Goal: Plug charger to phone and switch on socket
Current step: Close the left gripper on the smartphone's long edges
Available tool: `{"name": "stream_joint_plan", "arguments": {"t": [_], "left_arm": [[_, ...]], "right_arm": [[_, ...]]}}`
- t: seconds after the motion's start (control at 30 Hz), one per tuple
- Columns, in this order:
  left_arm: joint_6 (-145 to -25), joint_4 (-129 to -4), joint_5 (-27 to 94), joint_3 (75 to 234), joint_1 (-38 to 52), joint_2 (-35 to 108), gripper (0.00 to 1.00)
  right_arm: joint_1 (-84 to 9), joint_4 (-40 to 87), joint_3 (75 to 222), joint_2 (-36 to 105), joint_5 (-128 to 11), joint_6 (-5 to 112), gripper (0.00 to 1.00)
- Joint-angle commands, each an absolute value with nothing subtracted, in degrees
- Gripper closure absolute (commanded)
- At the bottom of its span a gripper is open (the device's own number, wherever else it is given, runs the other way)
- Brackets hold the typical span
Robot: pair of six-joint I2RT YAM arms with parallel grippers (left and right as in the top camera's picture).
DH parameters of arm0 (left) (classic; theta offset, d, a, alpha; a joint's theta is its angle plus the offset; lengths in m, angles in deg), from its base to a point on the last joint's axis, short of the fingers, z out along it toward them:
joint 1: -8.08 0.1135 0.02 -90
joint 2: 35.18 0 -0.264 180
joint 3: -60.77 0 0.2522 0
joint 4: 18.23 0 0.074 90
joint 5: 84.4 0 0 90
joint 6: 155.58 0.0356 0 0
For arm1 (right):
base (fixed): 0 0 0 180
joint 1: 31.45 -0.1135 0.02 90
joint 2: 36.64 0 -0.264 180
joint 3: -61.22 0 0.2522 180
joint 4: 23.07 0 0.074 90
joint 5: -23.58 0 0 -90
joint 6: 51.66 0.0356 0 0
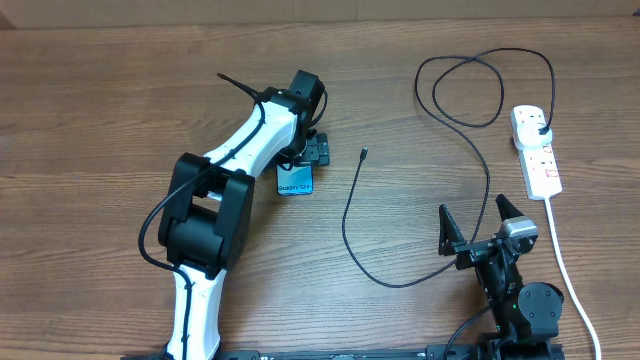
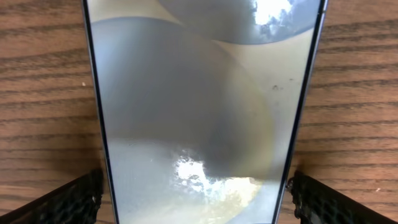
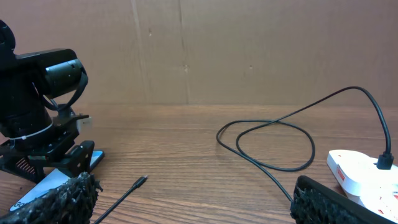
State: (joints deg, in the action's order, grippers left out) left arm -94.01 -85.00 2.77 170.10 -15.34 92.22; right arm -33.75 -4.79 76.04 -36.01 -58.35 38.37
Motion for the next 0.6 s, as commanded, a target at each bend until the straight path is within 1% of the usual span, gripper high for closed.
{"name": "stream_joint_plan", "arguments": {"t": [0.0,0.27,0.37,0.57], "left_arm": [[-95.4,-85.3,2.5,167.9,-16.3,94.9,0.00],[-95.4,-86.4,0.7,167.9,-16.3,94.9,0.00],[-95.4,-86.6,0.7,167.9,-16.3,94.9,0.02],[-95.4,-87.0,0.7,167.9,-15.5,94.9,0.00]], "right_arm": [[-34.0,-5.1,75.4,-36.5,-58.9,38.2,0.00],[-34.0,-5.1,75.4,-36.5,-58.9,38.3,0.00],[-34.0,-5.1,75.4,-36.5,-58.9,38.3,0.00],[-34.0,-5.1,75.4,-36.5,-58.9,38.3,0.00]]}}
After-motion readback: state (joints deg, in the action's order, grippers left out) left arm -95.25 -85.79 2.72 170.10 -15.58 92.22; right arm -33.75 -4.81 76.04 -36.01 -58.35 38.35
